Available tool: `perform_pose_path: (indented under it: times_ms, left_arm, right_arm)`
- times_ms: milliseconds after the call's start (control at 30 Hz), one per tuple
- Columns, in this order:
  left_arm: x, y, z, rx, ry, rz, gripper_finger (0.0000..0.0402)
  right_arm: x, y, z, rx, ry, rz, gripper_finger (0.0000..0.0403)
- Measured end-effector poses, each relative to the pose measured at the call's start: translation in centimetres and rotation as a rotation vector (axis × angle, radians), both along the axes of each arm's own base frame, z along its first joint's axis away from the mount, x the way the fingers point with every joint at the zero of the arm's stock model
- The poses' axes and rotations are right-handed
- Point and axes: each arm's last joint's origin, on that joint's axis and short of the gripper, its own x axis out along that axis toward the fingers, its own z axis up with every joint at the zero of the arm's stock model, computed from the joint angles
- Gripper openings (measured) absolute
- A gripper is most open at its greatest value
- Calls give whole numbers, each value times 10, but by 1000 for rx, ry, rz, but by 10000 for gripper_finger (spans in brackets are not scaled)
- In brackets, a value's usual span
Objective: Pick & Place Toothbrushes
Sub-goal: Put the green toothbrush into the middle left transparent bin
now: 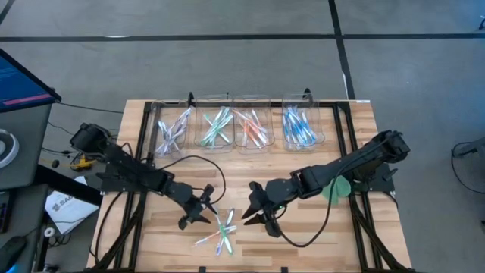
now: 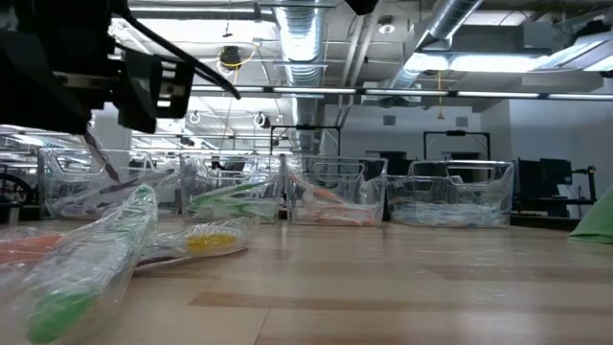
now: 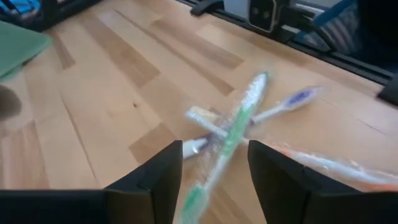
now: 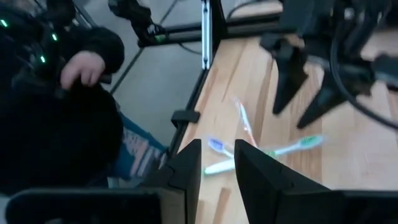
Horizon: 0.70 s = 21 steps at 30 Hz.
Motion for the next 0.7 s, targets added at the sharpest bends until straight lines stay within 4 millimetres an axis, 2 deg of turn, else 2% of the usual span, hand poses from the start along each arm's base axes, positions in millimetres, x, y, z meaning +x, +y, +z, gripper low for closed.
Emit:
perform_pose_path:
  times_ms: [200, 467, 533, 700]
  left_arm:
    - [7, 0, -6, 32, -48, -13, 173]
    - [12, -2, -27, 106, -32, -49, 175]
    - [13, 0, -28, 106, -31, -42, 176]
    - [17, 7, -29, 99, -28, -5, 172]
  right_arm:
    - [6, 2, -4, 17, -23, -5, 91]
    - [20, 8, -28, 38, 14, -19, 91]
    - [25, 10, -36, 61, 18, -32, 91]
    - [33, 13, -38, 115, -45, -34, 91]
